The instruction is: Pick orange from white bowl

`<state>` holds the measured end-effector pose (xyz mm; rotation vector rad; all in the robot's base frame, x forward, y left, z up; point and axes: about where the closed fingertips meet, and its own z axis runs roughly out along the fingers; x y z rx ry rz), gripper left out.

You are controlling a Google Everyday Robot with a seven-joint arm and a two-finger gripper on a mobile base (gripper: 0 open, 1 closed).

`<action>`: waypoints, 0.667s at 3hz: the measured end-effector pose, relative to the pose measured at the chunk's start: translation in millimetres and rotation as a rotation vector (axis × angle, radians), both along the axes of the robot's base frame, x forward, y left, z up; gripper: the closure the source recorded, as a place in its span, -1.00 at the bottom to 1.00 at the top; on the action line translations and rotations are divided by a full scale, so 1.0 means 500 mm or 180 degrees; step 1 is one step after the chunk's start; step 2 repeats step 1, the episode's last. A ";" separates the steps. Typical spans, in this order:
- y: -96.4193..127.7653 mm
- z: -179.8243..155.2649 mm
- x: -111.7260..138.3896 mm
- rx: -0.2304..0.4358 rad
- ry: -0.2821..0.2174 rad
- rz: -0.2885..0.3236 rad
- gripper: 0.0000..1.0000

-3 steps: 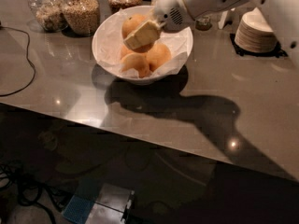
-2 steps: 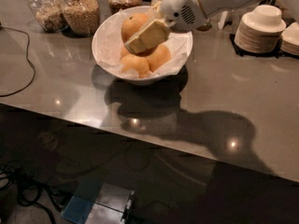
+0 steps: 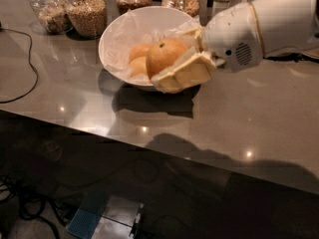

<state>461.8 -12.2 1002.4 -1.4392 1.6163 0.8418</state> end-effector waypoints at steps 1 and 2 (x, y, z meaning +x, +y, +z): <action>-0.005 0.000 -0.002 0.0001 0.0000 -0.0016 1.00; -0.005 0.000 -0.002 0.0001 0.0000 -0.0016 1.00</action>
Offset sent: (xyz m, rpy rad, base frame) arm 0.0000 0.0000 0.0000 0.0000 0.0000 0.0000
